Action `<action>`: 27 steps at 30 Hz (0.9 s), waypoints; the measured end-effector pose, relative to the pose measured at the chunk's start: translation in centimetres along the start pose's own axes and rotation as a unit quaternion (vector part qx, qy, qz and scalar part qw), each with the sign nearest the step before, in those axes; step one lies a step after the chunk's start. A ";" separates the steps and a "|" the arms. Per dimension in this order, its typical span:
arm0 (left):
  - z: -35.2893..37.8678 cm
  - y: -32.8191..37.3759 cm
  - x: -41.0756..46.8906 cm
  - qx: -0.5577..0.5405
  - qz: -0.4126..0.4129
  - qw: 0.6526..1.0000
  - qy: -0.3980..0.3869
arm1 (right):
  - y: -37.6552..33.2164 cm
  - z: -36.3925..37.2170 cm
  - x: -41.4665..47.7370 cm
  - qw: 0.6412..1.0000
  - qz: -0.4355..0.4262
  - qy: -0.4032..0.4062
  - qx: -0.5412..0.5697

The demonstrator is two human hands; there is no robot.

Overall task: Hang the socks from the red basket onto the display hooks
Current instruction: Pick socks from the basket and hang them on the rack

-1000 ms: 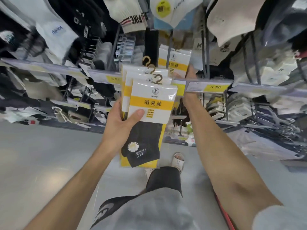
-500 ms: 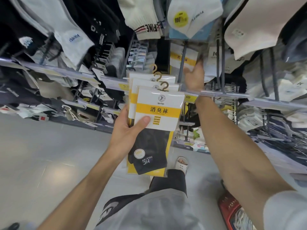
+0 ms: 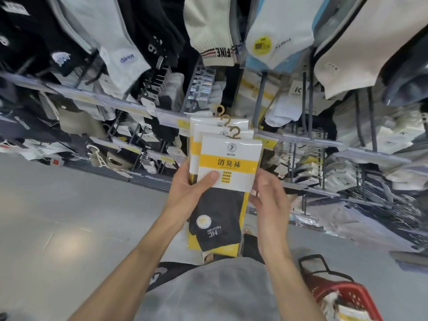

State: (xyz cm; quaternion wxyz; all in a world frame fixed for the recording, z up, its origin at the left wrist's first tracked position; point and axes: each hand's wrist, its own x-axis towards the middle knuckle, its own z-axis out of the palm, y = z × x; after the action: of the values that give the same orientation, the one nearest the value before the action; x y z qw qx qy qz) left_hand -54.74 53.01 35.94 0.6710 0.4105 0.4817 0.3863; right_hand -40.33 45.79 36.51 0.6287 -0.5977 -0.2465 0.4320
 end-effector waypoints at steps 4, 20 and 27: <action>0.8 -0.2 -0.4 -0.033 -0.004 0.999 -0.004 | -1.2 0.5 0.6 0.998 -0.021 -0.025 -0.055; 0.9 -0.3 -1.3 0.011 0.066 0.998 0.004 | -1.3 -2.8 0.7 0.999 0.019 -0.036 -0.004; -1.1 0.3 -1.2 -0.004 0.085 0.994 0.062 | 1.0 -7.6 0.8 0.999 0.039 -0.008 -0.008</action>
State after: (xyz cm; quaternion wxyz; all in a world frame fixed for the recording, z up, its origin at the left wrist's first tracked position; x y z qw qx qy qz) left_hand -56.14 52.20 36.41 0.6063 0.4226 0.4837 0.4689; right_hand -33.86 42.31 34.13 0.6045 -0.6086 -0.2311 0.4591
